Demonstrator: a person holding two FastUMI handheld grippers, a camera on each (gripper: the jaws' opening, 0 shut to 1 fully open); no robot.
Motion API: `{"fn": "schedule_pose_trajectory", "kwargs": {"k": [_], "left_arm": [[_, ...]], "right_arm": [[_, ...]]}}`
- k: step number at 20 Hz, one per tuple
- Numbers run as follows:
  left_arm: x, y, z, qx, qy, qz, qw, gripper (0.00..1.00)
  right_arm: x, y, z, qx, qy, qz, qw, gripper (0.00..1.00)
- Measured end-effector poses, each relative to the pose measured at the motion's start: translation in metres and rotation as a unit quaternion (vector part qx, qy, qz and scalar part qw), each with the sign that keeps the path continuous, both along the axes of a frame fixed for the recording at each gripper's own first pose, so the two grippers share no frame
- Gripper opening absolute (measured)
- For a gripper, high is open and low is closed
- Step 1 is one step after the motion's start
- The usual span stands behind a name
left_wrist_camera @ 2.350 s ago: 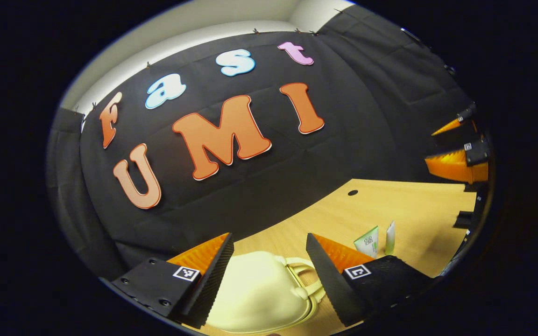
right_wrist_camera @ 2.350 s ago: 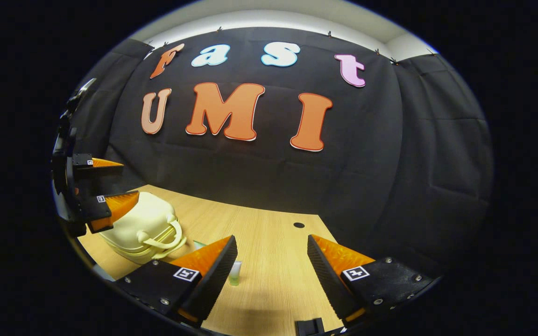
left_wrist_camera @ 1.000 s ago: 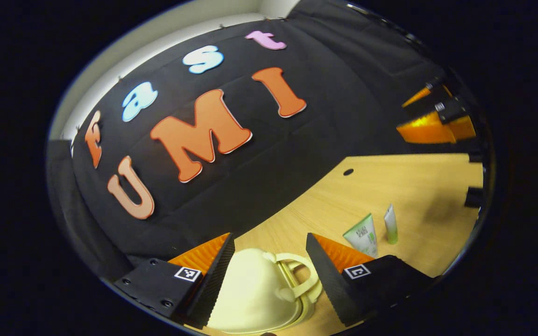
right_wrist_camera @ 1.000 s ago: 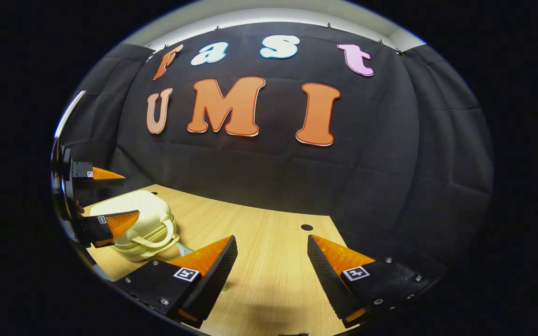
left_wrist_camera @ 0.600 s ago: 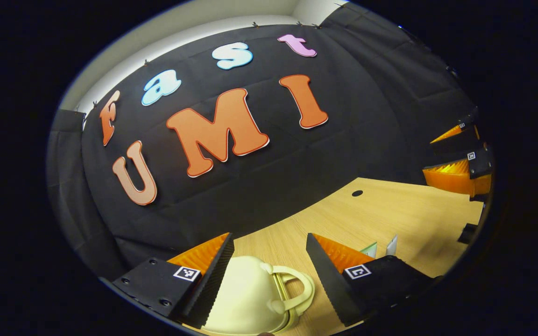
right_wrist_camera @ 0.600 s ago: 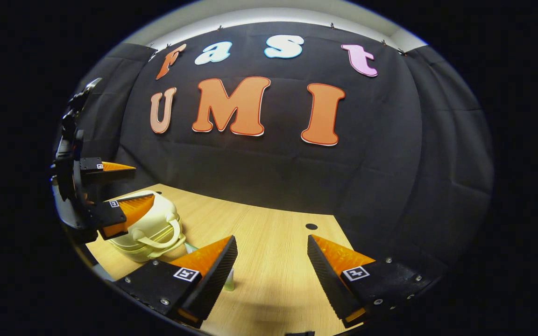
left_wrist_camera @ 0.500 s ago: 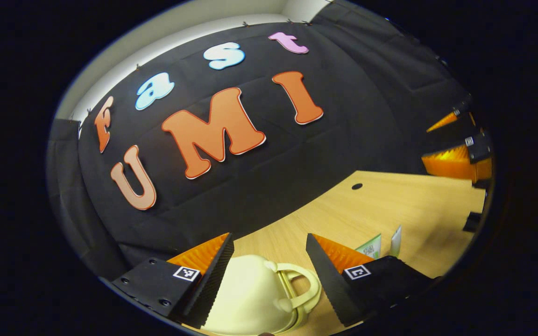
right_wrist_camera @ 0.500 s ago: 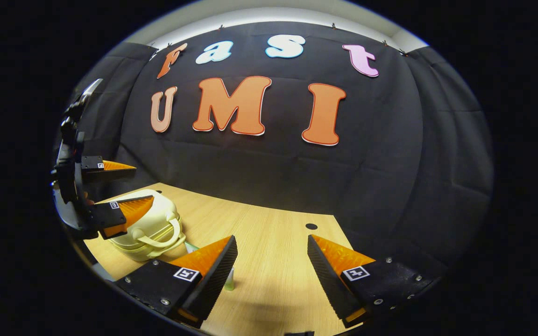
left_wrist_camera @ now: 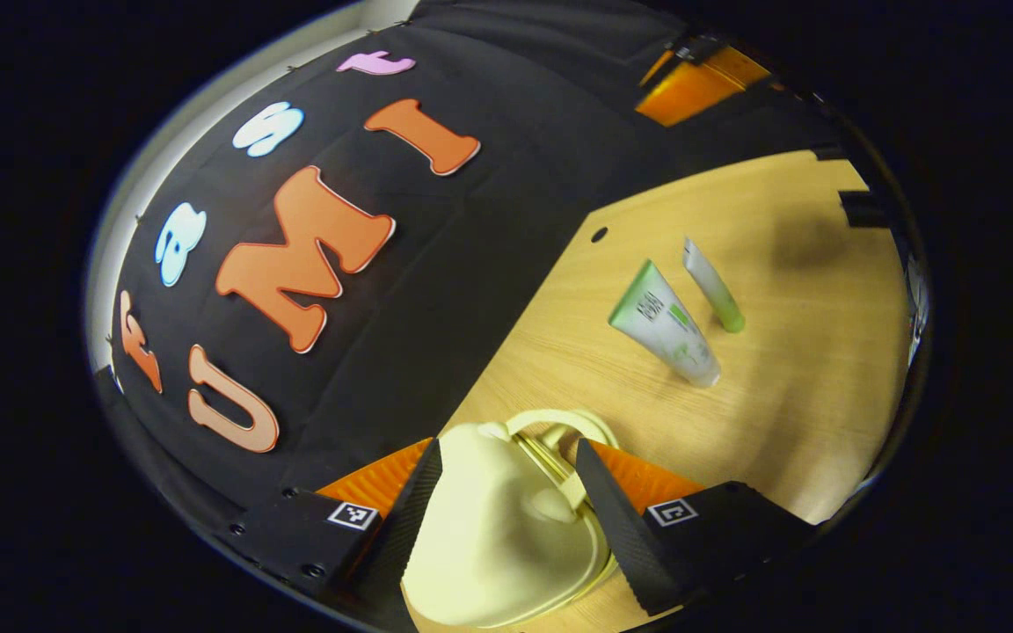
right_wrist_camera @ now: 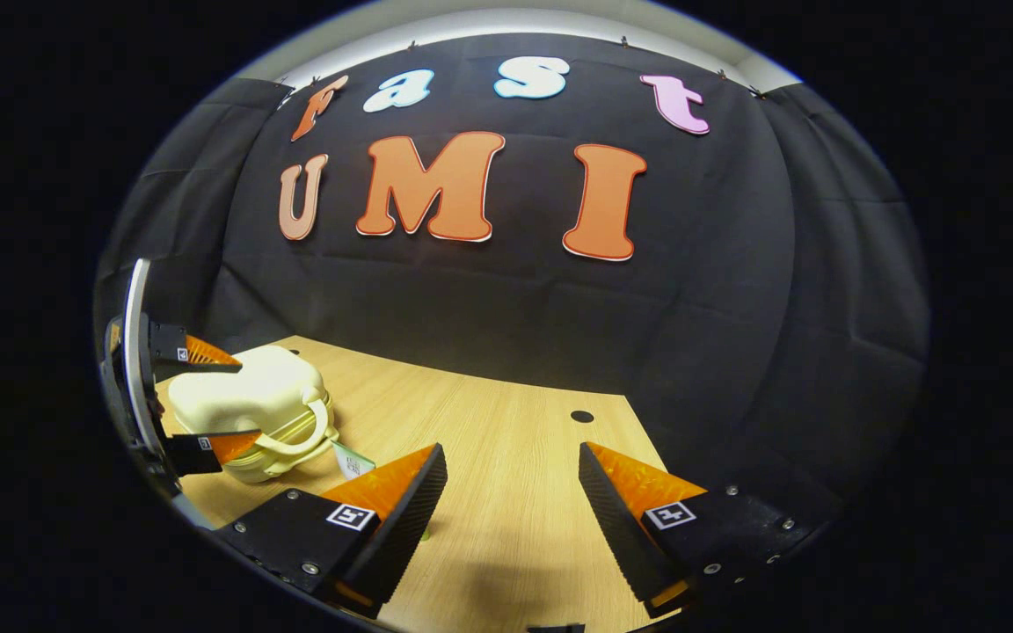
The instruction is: First open the suitcase, pack the skin care products into it, and then close the suitcase.
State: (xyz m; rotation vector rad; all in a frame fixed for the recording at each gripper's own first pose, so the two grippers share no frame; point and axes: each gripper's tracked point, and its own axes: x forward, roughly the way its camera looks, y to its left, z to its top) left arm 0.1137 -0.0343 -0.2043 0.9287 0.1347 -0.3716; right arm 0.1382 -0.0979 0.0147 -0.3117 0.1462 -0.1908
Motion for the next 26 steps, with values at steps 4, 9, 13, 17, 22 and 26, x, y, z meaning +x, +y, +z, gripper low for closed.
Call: {"fn": "schedule_pose_trajectory", "kwargs": {"k": [4, 9, 13, 17, 22, 26], "left_arm": [[0.004, -0.006, -0.024, 0.076, 0.009, -0.011, 0.997, 0.82], [0.028, -0.010, -0.054, 0.155, 0.015, -0.004, 0.988, 0.74], [0.040, -0.018, -0.060, 0.173, 0.012, -0.009, 0.985, 0.28], [0.038, -0.012, -0.042, 0.097, 0.015, 0.023, 0.995, 0.06], [0.041, 0.019, 0.025, -0.053, -0.020, 0.092, 0.994, 0.06], [0.044, 0.068, 0.073, -0.175, -0.038, 0.125, 0.976, 0.06]], "right_arm": [[0.006, -0.002, -0.002, 0.001, 0.002, 0.006, 1.000, 0.96], [0.009, -0.005, -0.005, -0.002, 0.009, 0.014, 1.000, 0.96], [0.011, -0.011, -0.008, -0.005, 0.017, 0.017, 1.000, 0.96], [0.011, -0.014, -0.011, -0.004, 0.022, 0.021, 1.000, 0.96], [0.019, -0.004, -0.018, -0.008, 0.039, 0.037, 0.999, 0.96], [0.026, 0.014, -0.017, -0.005, 0.041, 0.020, 0.999, 0.96]]}}
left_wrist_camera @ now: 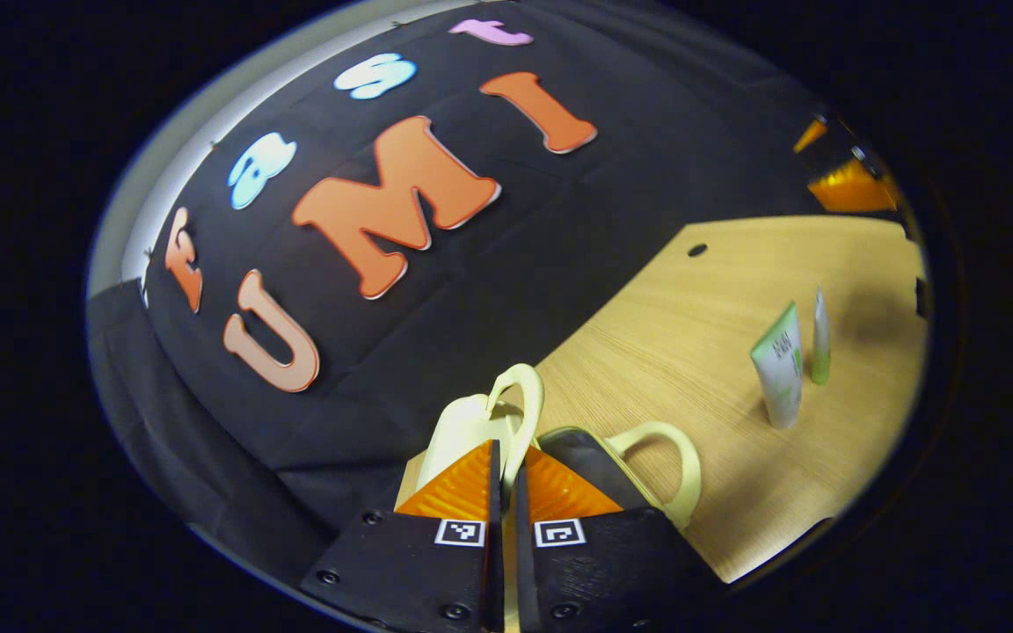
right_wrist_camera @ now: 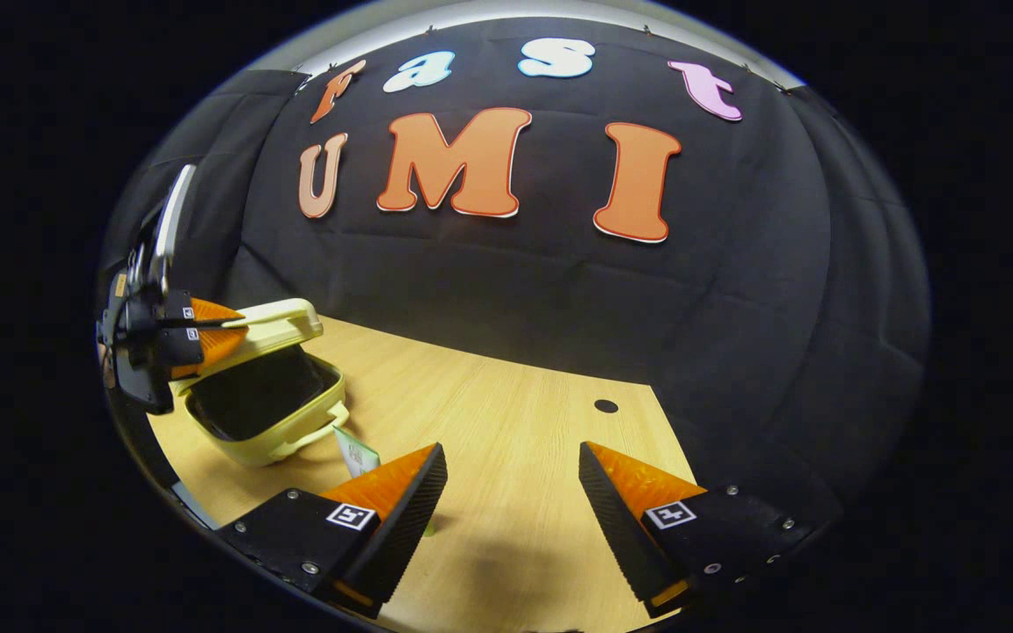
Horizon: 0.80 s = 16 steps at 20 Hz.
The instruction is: First open the suitcase, pack the skin care products into it, and then close the suitcase.
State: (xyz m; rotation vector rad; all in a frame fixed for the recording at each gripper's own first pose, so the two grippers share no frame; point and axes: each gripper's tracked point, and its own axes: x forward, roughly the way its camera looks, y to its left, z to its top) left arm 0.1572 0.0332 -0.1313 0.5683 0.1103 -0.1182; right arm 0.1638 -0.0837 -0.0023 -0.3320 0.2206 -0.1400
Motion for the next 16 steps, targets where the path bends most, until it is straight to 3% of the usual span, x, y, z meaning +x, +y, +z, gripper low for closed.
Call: {"fn": "schedule_pose_trajectory", "kwargs": {"k": [6, 11, 16], "left_arm": [[0.005, 0.098, 0.056, -0.104, -0.050, 0.033, 0.993, 0.06], [0.011, 0.189, 0.061, -0.085, -0.092, 0.066, 0.990, 0.06], [0.026, 0.282, 0.045, -0.080, -0.096, 0.108, 0.986, 0.06]], "right_arm": [[0.008, 0.044, -0.004, 0.027, 0.000, -0.037, 0.999, 0.96], [0.012, 0.072, -0.009, 0.027, 0.001, -0.068, 0.997, 0.96], [0.013, 0.105, -0.008, 0.027, -0.015, -0.092, 0.995, 0.96]]}}
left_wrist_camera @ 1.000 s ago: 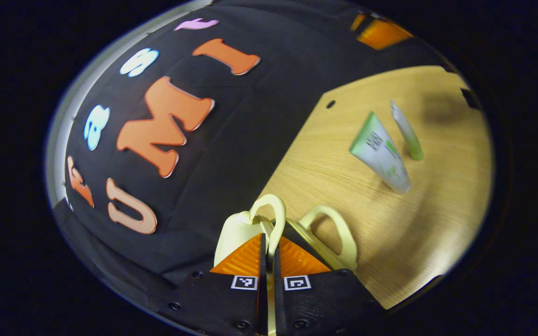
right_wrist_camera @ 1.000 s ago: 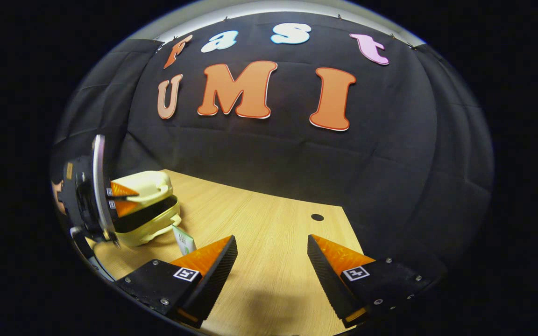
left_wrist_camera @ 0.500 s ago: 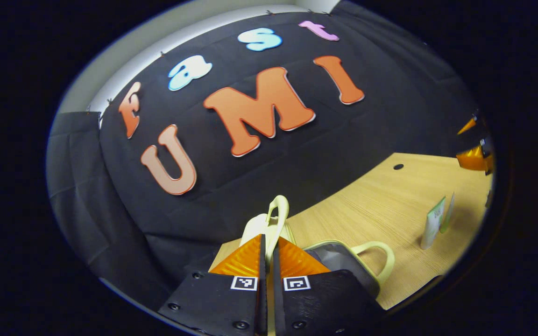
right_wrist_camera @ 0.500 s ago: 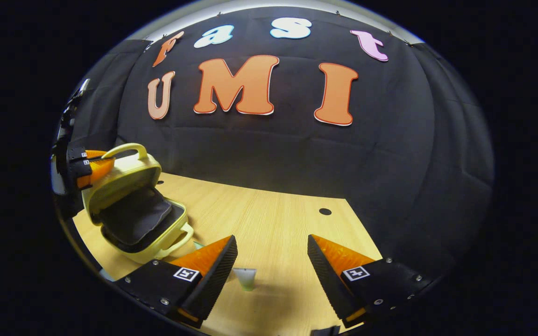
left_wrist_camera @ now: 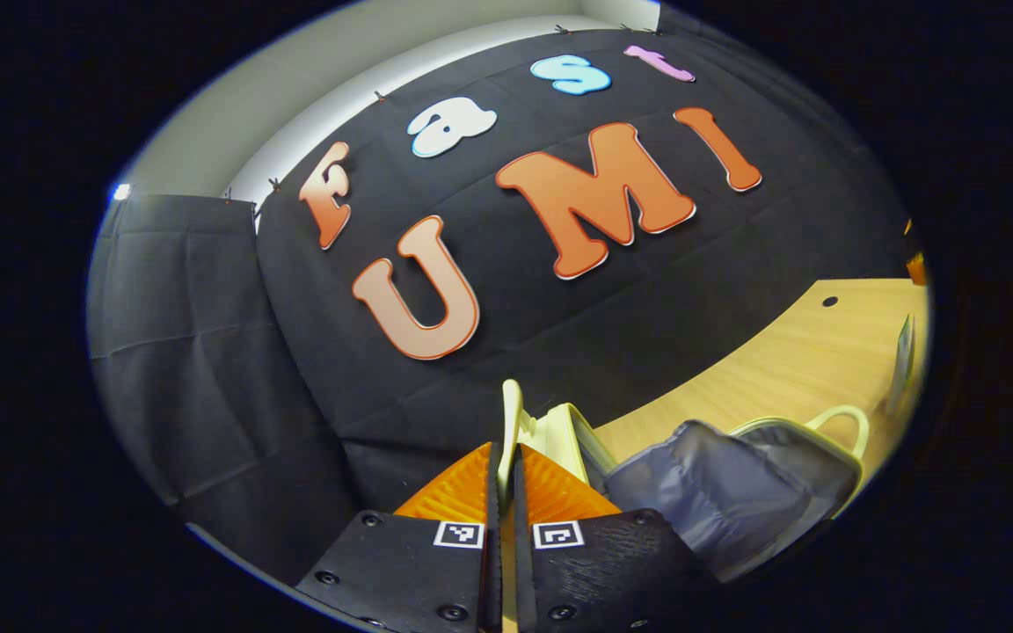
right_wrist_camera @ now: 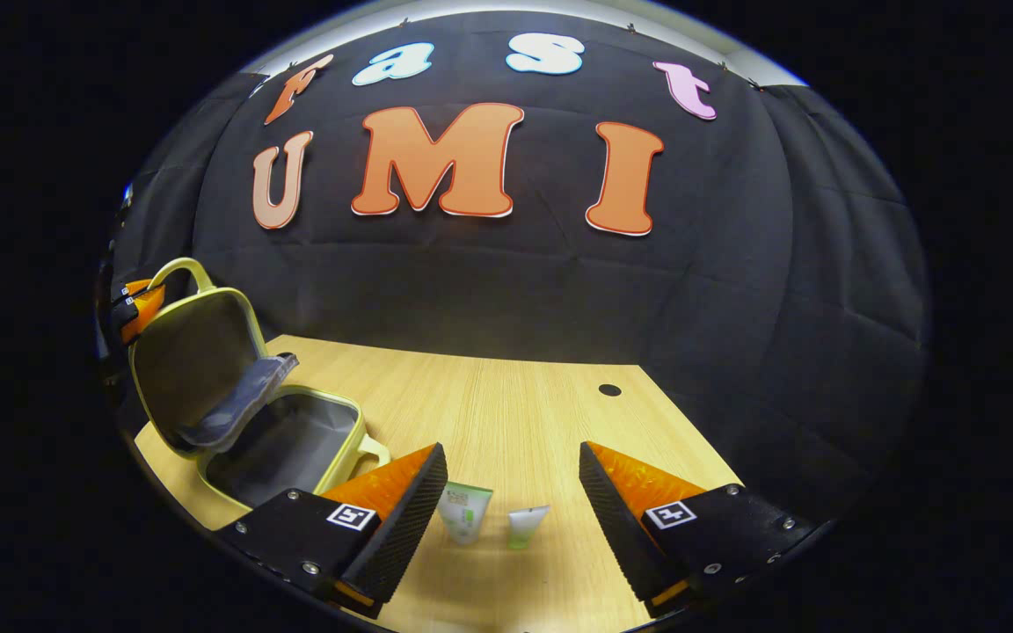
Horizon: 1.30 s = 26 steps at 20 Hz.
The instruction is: First open the suitcase, pack the skin care products into it, and then close the suitcase.
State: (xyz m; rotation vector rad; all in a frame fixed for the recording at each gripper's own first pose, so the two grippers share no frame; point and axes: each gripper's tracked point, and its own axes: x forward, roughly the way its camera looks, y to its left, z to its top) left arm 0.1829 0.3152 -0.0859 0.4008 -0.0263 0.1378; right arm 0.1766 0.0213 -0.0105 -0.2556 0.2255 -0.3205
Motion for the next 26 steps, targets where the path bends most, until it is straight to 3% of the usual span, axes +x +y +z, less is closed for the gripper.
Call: {"fn": "schedule_pose_trajectory", "kwargs": {"k": [6, 8, 12, 13, 16, 18, 21, 22, 23, 26], "left_arm": [[0.022, 0.103, -0.064, -0.028, 0.057, 0.062, 0.996, 0.06], [0.028, 0.125, -0.095, -0.031, 0.089, 0.074, 0.993, 0.06], [0.049, 0.143, -0.146, -0.032, 0.140, 0.100, 0.985, 0.06], [0.047, 0.148, -0.159, -0.029, 0.155, 0.115, 0.981, 0.12], [0.050, 0.144, -0.157, -0.007, 0.161, 0.111, 0.981, 0.14], [0.047, 0.117, -0.139, -0.020, 0.146, 0.086, 0.985, 0.20], [0.040, 0.043, -0.103, -0.057, 0.125, 0.037, 0.990, 0.49], [0.035, 0.010, -0.093, -0.073, 0.121, 0.016, 0.990, 0.49], [0.030, -0.024, -0.086, -0.090, 0.117, -0.006, 0.989, 0.58], [0.014, -0.130, -0.055, -0.121, 0.098, -0.081, 0.984, 0.60]], "right_arm": [[0.011, 0.061, 0.001, -0.069, 0.020, 0.048, 0.996, 0.96], [0.016, 0.072, -0.003, -0.067, 0.027, 0.061, 0.996, 0.96], [0.016, 0.063, -0.001, -0.057, 0.031, 0.052, 0.997, 0.96], [0.017, 0.058, 0.002, -0.057, 0.030, 0.047, 0.997, 0.96], [0.012, 0.041, 0.008, -0.068, 0.027, 0.035, 0.997, 0.96], [0.008, 0.029, 0.010, -0.068, 0.025, 0.031, 0.997, 0.96], [0.002, 0.012, 0.007, -0.064, 0.025, 0.030, 0.997, 0.96], [0.001, 0.006, 0.008, -0.060, 0.023, 0.031, 0.997, 0.96], [0.000, 0.001, 0.008, -0.056, 0.021, 0.036, 0.998, 0.96], [-0.004, -0.019, 0.006, -0.051, 0.022, 0.049, 0.997, 0.96]]}}
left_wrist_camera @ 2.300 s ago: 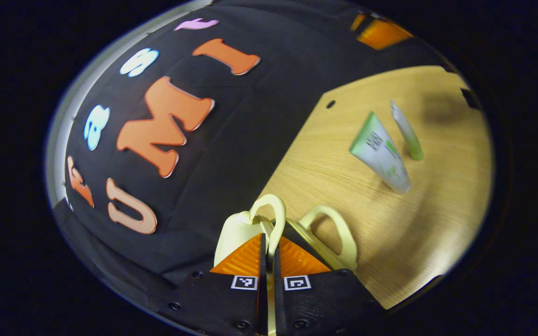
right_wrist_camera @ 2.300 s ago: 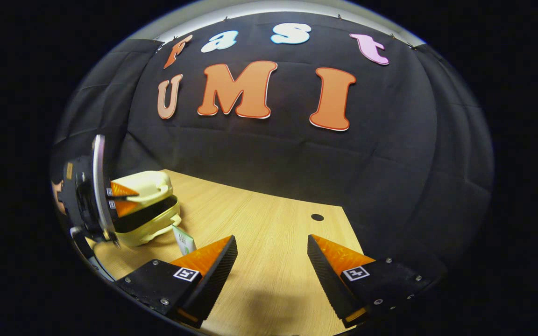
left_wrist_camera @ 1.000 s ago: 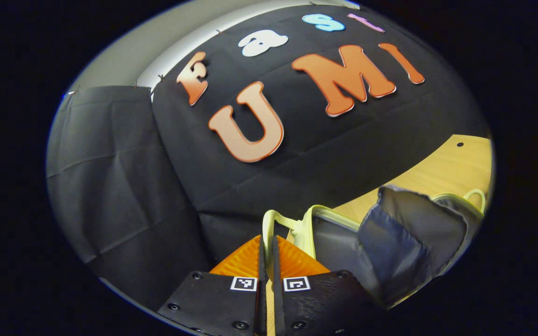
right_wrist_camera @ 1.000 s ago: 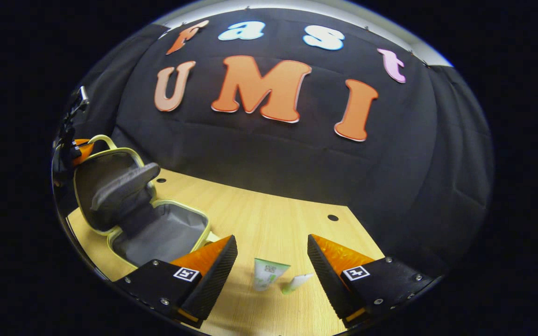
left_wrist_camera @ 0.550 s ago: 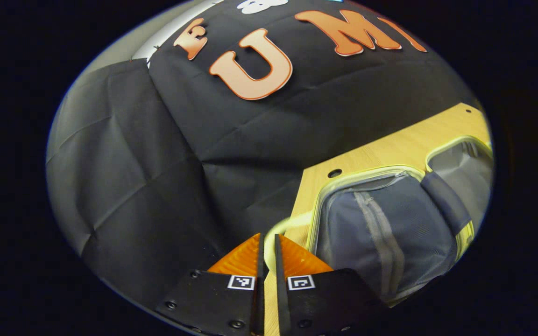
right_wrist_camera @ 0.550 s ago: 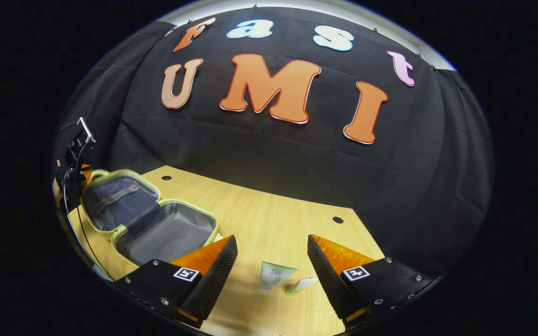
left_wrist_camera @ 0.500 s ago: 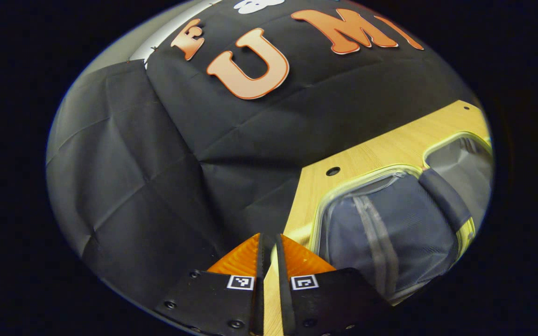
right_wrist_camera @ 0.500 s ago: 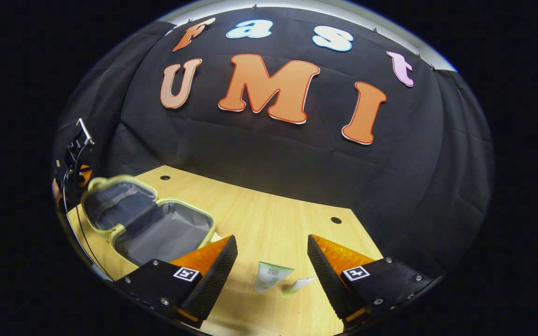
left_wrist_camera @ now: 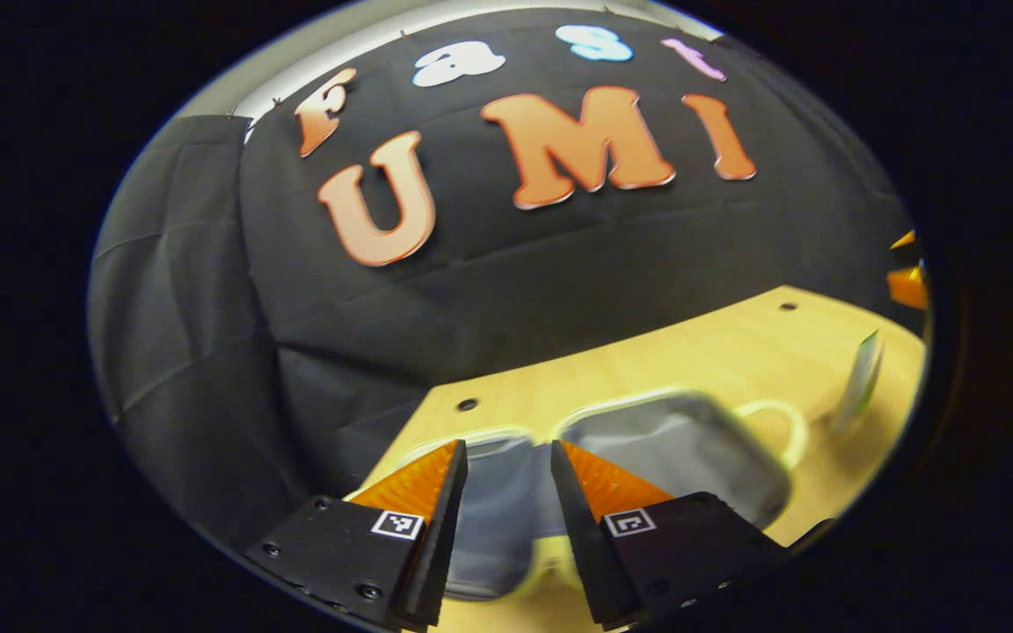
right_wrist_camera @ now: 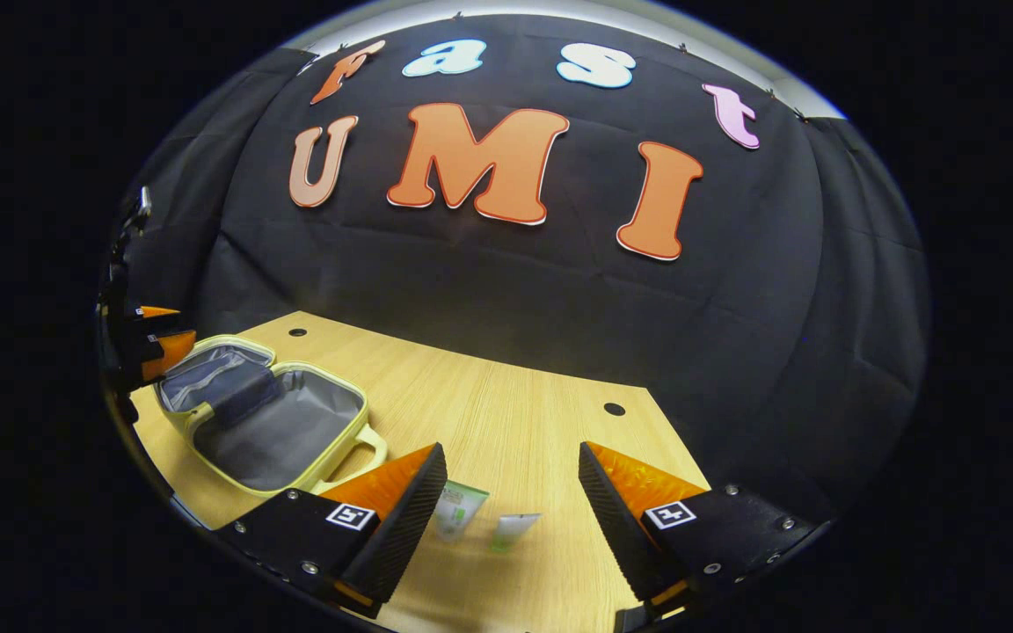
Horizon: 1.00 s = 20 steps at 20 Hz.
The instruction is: First open the suitcase, pack the skin care products into it, and then close the suitcase.
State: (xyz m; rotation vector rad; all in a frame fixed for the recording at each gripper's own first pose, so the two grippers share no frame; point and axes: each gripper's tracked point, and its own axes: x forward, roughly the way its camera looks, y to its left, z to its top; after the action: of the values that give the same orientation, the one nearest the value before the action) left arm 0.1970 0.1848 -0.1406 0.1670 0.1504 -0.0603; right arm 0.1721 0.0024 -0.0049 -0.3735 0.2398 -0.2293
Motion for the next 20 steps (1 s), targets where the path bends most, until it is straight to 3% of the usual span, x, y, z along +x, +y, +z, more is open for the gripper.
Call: {"fn": "schedule_pose_trajectory", "kwargs": {"k": [1, 3, 9, 14, 20], "left_arm": [[-0.003, -0.031, 0.006, -0.005, -0.005, -0.021, 1.000, 0.62], [-0.008, -0.085, 0.009, -0.014, 0.002, -0.054, 0.998, 0.77], [-0.030, -0.231, -0.001, -0.051, 0.026, -0.150, 0.987, 0.88], [-0.032, -0.312, -0.048, -0.054, 0.050, -0.207, 0.975, 0.89], [-0.021, -0.361, -0.104, -0.061, 0.101, -0.238, 0.964, 0.89]], "right_arm": [[-0.002, -0.007, 0.000, 0.004, 0.001, 0.006, 1.000, 0.96], [-0.005, -0.019, -0.005, 0.015, 0.008, 0.018, 1.000, 0.96], [-0.020, -0.041, -0.007, 0.012, 0.019, 0.058, 0.998, 0.96], [-0.029, -0.066, -0.021, 0.007, 0.023, 0.057, 0.998, 0.96], [-0.036, -0.079, -0.057, 0.009, 0.044, 0.056, 0.997, 0.96]]}}
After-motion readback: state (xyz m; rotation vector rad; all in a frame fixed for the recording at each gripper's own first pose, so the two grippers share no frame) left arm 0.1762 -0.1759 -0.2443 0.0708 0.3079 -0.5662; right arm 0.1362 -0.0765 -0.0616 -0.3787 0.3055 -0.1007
